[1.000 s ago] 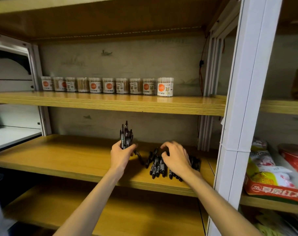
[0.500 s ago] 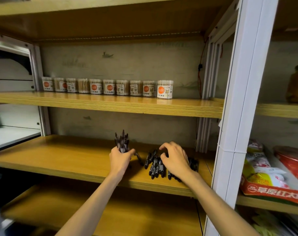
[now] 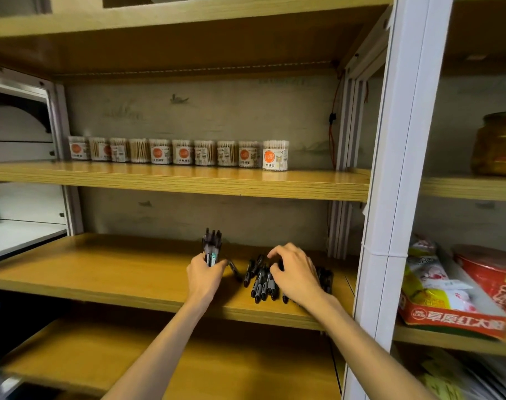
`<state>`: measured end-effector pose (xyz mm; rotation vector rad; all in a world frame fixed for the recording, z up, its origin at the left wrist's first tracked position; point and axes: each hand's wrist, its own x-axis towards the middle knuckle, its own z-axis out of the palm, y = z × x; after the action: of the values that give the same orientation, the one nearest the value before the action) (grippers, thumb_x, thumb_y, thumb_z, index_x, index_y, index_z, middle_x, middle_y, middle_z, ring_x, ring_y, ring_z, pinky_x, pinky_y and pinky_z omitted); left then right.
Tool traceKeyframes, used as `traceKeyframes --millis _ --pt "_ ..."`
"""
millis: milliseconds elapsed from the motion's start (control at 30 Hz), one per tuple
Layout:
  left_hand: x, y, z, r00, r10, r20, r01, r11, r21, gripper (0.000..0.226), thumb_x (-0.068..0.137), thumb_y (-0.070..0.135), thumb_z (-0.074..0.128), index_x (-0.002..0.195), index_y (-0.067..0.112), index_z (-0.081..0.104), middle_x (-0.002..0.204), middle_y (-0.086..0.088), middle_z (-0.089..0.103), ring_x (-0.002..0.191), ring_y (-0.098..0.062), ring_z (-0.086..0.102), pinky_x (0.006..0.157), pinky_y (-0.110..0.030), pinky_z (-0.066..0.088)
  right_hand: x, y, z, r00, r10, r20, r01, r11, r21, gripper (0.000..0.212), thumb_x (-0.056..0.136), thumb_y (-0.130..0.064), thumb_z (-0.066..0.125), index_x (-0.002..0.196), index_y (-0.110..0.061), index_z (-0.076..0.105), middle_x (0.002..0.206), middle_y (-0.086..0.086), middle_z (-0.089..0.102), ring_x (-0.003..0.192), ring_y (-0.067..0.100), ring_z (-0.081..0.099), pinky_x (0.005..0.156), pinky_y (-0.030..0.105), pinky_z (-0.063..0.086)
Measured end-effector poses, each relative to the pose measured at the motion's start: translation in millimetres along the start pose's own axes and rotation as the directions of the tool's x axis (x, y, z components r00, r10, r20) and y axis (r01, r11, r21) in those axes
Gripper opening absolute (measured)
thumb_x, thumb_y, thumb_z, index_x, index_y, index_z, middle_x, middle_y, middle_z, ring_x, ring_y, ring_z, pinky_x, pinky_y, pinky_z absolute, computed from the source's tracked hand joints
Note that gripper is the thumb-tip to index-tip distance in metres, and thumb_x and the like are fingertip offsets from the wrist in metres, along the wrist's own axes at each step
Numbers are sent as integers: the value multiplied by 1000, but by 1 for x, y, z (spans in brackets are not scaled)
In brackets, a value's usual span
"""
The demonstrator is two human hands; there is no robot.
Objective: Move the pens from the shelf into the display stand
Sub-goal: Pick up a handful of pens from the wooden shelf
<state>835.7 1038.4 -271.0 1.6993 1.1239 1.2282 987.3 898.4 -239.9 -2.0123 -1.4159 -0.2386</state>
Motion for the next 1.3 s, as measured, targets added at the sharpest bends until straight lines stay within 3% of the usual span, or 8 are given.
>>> traceKeyframes --millis 167,400,533,733,900,1033,1167,1300 --pt "-4 1 -5 999 -27 45 25 999 30 35 91 23 73 61 20 55 56 4 54 51 -11 45 44 -20 30 -11 -7 -3 999 -26 36 26 1000 10 23 99 -25 55 121 -32 61 124 -8 56 120 14 51 103 35 43" --pt "-12 7 -23 998 -35 48 30 996 89 23 93 23 70 74 14 61 62 -2 62 52 -15 54 44 -24 40 -32 -26 -7 995 -80 67 74 994 86 24 101 -27 56 124 -31 59 117 -9 55 110 11 55 94 33 49" --pt "-34 14 -33 996 -32 88 18 987 162 19 86 21 77 78 12 63 67 -3 62 57 -16 54 50 -27 41 -46 -30 -9 991 -105 84 96 990 102 24 100 -27 56 124 -30 60 119 -8 56 104 9 55 85 26 42" --pt "-81 34 -46 997 -66 38 56 972 227 17 87 21 74 83 10 62 69 -6 69 58 -20 68 48 -28 50 -66 -27 -26 982 -163 91 147 976 158 20 100 -28 57 120 -31 61 117 -9 58 106 12 58 94 35 50" --pt "-141 51 -52 995 -70 -74 87 962 260 15 89 24 70 84 12 63 61 -3 72 53 -13 70 43 -21 45 -91 -15 -40 957 -254 142 220 951 219 25 100 -29 57 125 -33 60 122 -12 58 113 7 56 95 26 45" --pt "-199 60 -60 976 -119 -181 167 946 279 19 89 25 69 79 13 58 50 1 65 44 -14 65 39 -21 42 -118 -10 -55 908 -373 189 314 907 280 23 99 -28 57 121 -33 60 117 -11 59 109 9 58 95 33 49" --pt "-257 68 -80 948 -123 -293 234 894 381 26 83 31 73 68 20 55 59 2 57 55 -17 55 46 -27 35 -149 -23 -70 862 -466 201 381 855 352 22 99 -32 58 120 -35 61 119 -12 60 109 8 55 94 33 47" --pt "-321 74 -107 905 -145 -400 308 871 382 26 73 32 73 67 16 53 58 -1 58 56 -24 58 47 -29 38 -192 -51 -84 781 -593 196 463 760 456 24 99 -30 58 121 -34 62 122 -12 61 110 5 54 91 28 45"
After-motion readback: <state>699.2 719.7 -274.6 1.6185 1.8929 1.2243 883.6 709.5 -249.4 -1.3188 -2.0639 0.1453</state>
